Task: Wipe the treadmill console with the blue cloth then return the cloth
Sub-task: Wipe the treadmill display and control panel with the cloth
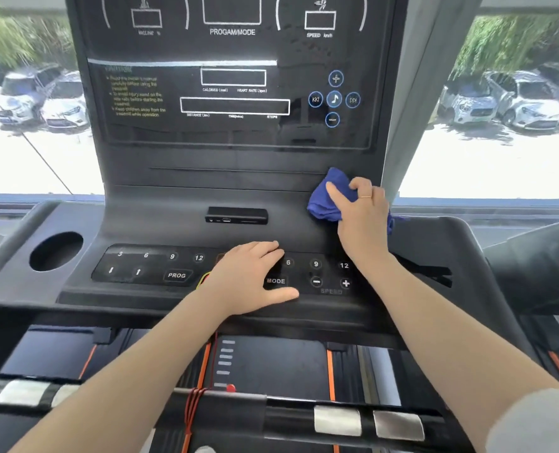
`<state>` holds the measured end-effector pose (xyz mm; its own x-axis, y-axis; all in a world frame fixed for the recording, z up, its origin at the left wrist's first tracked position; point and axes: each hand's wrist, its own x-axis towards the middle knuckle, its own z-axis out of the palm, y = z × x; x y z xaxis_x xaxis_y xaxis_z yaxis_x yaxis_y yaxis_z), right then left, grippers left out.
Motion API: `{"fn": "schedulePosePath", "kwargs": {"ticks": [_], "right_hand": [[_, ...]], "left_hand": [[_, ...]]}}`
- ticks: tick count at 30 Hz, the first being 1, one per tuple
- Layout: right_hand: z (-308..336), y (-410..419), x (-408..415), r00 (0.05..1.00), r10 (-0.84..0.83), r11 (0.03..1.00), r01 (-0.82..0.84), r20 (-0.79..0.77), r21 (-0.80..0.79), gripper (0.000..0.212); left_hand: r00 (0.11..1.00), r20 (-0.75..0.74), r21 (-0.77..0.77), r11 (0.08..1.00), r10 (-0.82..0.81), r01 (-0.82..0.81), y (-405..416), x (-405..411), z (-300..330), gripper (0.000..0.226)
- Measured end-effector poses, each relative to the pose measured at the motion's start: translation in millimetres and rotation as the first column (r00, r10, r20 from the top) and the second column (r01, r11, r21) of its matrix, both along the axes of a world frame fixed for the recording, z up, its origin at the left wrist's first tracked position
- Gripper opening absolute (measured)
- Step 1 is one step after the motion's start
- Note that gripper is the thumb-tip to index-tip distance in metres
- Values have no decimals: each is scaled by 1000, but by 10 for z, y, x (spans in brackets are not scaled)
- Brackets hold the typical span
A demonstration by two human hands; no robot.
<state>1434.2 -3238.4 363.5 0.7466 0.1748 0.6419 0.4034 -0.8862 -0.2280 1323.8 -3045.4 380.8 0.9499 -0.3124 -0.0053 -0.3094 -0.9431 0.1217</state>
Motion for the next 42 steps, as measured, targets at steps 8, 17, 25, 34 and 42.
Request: {"fn": "schedulePosePath", "kwargs": {"ticks": [8, 17, 25, 34, 42], "right_hand": [[45, 503, -19, 982, 188, 979, -185, 28, -80, 65], [436, 289, 283, 994, 71, 989, -81, 81, 127, 53], [432, 1235, 250, 934, 307, 950, -292, 182, -106, 39], [232, 658, 311, 955, -18, 999, 32, 296, -41, 46], [308, 1699, 196, 956, 183, 983, -183, 228, -21, 46]], "left_hand": [[985, 160, -132, 990, 63, -42, 253, 230, 130, 63], [911, 286, -50, 954, 296, -294, 486, 598, 333, 66], [893, 312, -75, 946, 324, -316, 960, 637, 369, 51], [911, 371, -141, 980, 183, -139, 1200, 721, 427, 57], [932, 268, -476, 874, 245, -93, 1436, 667, 390, 58]]}}
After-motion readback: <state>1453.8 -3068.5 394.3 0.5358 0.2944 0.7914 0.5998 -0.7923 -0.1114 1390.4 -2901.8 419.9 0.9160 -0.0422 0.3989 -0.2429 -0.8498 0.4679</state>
